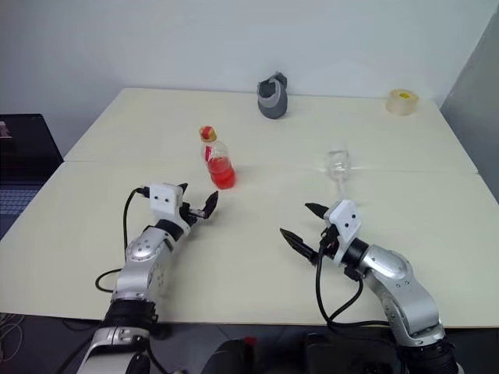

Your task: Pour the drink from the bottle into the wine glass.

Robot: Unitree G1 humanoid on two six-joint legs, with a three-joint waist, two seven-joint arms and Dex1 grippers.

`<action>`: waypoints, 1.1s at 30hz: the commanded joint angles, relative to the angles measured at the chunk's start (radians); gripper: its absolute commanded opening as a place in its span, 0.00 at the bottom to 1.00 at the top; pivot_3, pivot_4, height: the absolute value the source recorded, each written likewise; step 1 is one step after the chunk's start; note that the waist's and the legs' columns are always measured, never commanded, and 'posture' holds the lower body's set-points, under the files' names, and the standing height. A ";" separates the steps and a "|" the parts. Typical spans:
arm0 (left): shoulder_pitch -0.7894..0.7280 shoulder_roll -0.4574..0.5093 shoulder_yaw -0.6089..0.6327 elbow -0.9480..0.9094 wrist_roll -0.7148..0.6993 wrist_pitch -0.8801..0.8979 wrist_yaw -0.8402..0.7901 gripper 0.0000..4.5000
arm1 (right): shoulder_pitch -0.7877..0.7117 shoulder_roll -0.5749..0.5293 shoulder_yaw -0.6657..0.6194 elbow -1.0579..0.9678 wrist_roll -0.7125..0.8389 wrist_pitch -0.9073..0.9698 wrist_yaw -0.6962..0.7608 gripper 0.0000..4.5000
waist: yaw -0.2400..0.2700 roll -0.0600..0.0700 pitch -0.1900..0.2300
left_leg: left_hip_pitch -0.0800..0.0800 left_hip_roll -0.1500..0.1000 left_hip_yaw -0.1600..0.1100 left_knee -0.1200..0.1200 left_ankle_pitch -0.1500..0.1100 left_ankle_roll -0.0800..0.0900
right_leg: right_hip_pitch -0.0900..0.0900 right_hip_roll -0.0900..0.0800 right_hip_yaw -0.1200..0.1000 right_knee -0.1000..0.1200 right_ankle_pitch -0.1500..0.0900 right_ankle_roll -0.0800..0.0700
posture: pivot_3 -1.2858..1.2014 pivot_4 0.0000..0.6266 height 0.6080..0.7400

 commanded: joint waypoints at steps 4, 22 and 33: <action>-0.169 -0.001 -0.016 0.232 0.038 -0.104 -0.015 0.99 | -0.004 0.019 0.019 -0.057 0.000 -0.005 -0.010 1.00 | 0.000 0.000 0.000 | 0.000 0.000 0.000 0.000 0.000 0.000 | 0.000 0.000 0.000 0.000 0.000 0.000 | 0.52 0.24 1.00; -0.482 -0.035 0.018 0.671 0.050 -0.223 -0.006 0.99 | -0.036 0.035 0.035 -0.070 0.004 0.009 -0.038 1.00 | -0.001 -0.002 0.001 | -0.001 -0.001 0.000 0.001 0.000 0.000 | -0.001 0.000 -0.001 0.000 0.000 0.002 | 0.52 0.24 1.00; -0.529 -0.042 0.026 0.743 0.053 -0.226 -0.051 0.60 | -0.039 0.043 0.037 -0.076 -0.001 0.003 -0.055 1.00 | -0.001 -0.002 0.001 | -0.002 -0.001 0.000 0.001 0.000 0.000 | -0.001 0.000 -0.001 0.000 0.000 0.002 | 0.52 0.24 1.00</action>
